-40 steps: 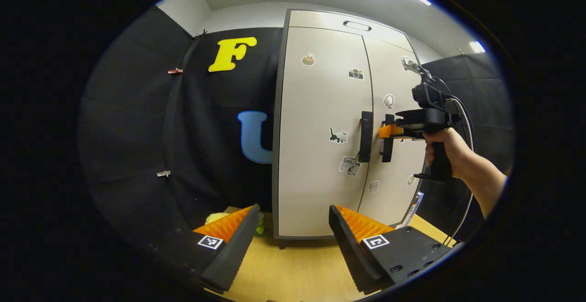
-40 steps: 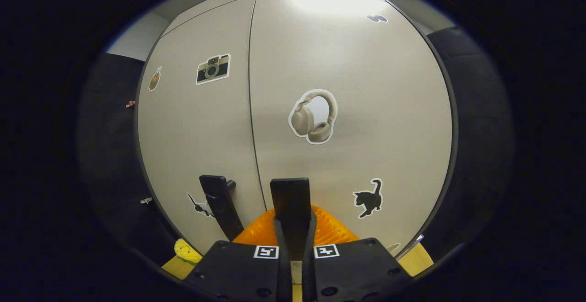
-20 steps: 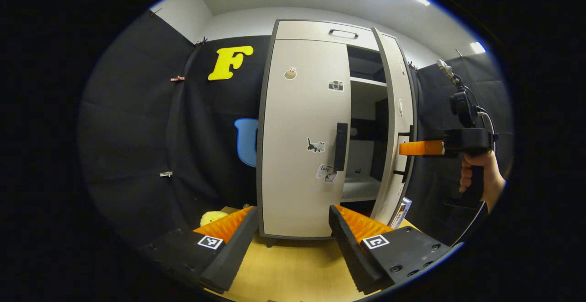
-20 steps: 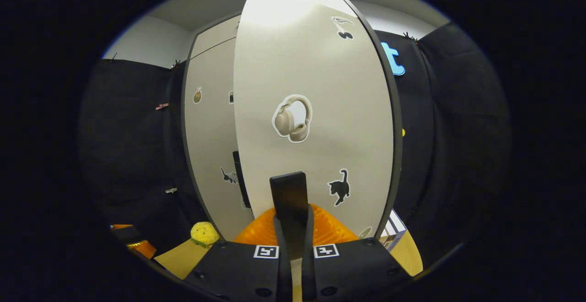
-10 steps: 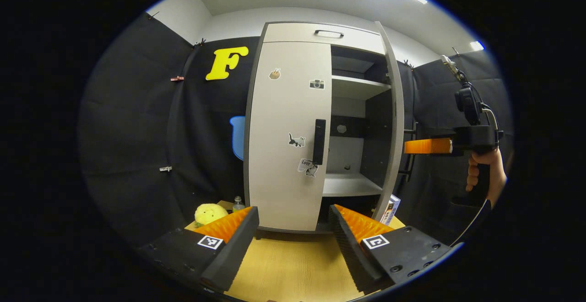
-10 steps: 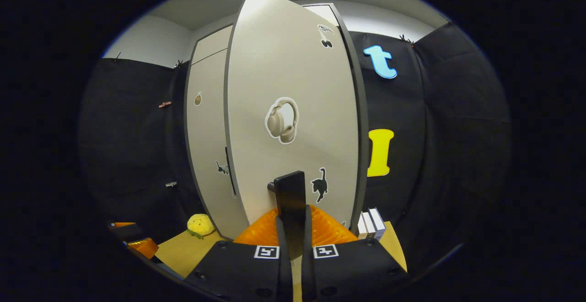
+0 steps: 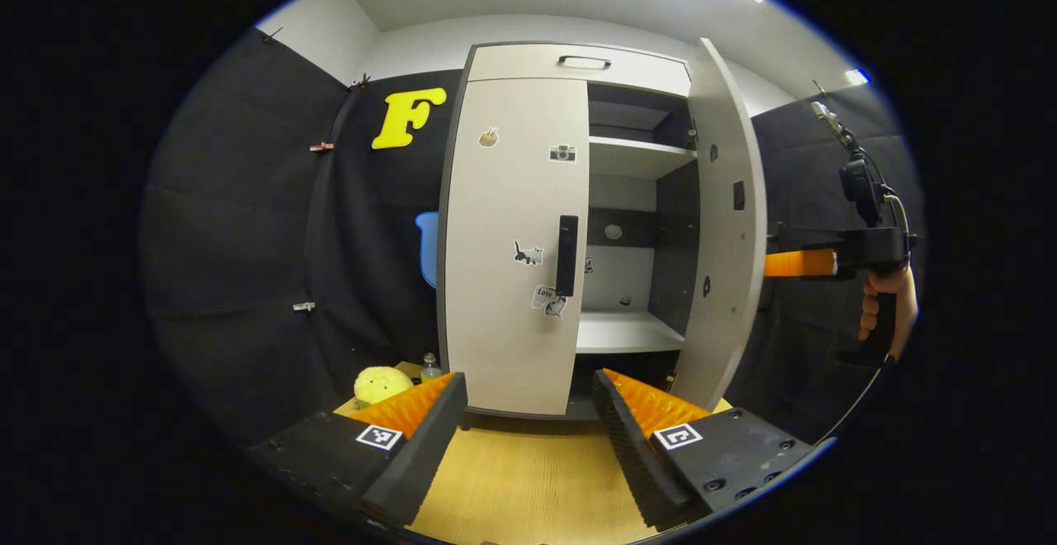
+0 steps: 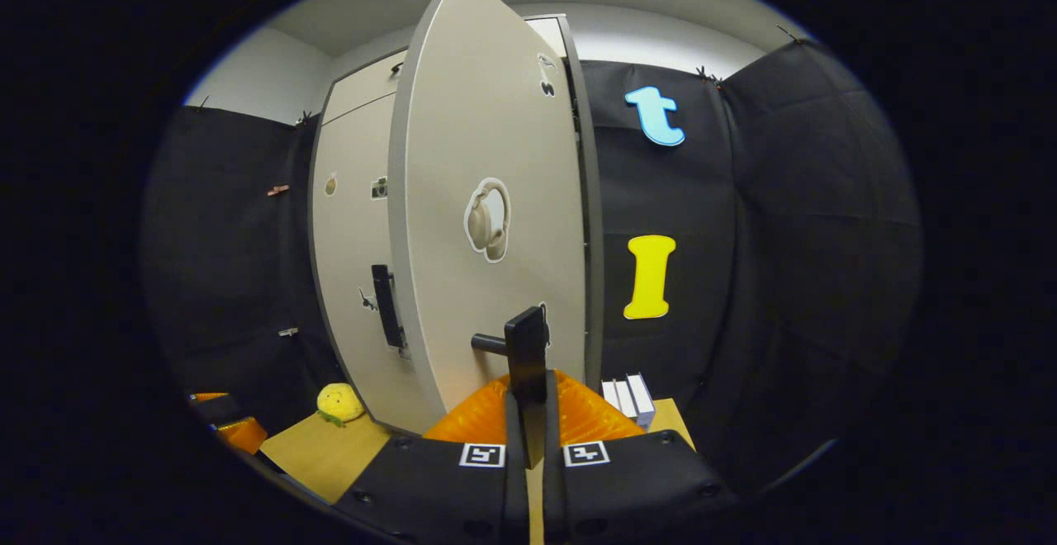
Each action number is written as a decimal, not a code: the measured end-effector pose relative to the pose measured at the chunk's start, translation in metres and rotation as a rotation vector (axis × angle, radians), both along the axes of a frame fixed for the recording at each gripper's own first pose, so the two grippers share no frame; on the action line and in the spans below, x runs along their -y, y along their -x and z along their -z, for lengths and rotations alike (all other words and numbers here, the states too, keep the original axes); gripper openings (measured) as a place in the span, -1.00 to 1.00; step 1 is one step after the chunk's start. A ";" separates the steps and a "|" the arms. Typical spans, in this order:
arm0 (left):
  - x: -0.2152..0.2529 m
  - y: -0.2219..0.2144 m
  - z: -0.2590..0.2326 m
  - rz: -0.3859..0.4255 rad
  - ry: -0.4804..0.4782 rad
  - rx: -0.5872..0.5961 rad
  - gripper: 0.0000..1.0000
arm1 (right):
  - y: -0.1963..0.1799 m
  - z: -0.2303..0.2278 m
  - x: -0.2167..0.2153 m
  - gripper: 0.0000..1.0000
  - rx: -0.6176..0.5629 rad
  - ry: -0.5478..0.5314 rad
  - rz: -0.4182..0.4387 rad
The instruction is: Open the right door of the double-door shoe cabinet with the right hand, and open the left door with the left hand.
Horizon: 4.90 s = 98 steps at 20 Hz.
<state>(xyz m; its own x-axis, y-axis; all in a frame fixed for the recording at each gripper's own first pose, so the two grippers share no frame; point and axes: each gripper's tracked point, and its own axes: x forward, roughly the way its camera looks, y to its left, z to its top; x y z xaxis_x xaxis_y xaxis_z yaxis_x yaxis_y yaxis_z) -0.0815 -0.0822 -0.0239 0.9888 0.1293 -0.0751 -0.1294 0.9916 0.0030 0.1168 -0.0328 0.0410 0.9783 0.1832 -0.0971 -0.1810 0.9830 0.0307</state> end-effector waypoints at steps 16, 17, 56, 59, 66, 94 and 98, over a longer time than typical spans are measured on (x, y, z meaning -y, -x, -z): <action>0.020 -0.043 0.007 0.138 -0.021 -0.030 0.90 | 0.044 0.011 0.056 -0.90 -0.008 0.031 0.139; 0.016 -0.048 0.008 0.150 -0.016 -0.033 0.90 | 0.048 0.011 0.055 -0.90 -0.016 0.036 0.142; -0.011 -0.260 -0.082 0.205 -0.029 0.113 0.89 | 0.013 0.111 -0.106 0.97 -0.001 -0.038 0.044; 0.001 -0.284 -0.081 0.202 -0.058 0.105 0.89 | 0.014 0.119 -0.103 0.97 -0.019 -0.039 0.021; 0.004 -0.316 -0.074 0.127 -0.074 0.064 0.41 | 0.025 0.127 -0.112 0.97 -0.036 -0.040 -0.075; -0.005 -0.266 -0.065 0.209 0.030 0.037 -0.75 | 0.034 0.125 -0.113 0.97 -0.062 -0.025 -0.018; -0.020 -0.237 -0.065 0.251 0.046 0.052 -0.75 | 0.049 0.129 -0.129 0.97 -0.077 -0.024 0.008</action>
<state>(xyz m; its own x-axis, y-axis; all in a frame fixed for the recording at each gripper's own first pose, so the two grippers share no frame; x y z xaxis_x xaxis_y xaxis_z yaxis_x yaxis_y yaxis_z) 0.1554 -0.0626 0.0407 0.9921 -0.1230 -0.0235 0.1219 0.9916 -0.0431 0.0675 0.0964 -0.0881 0.9695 0.1786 -0.1677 -0.1694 0.9832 0.0682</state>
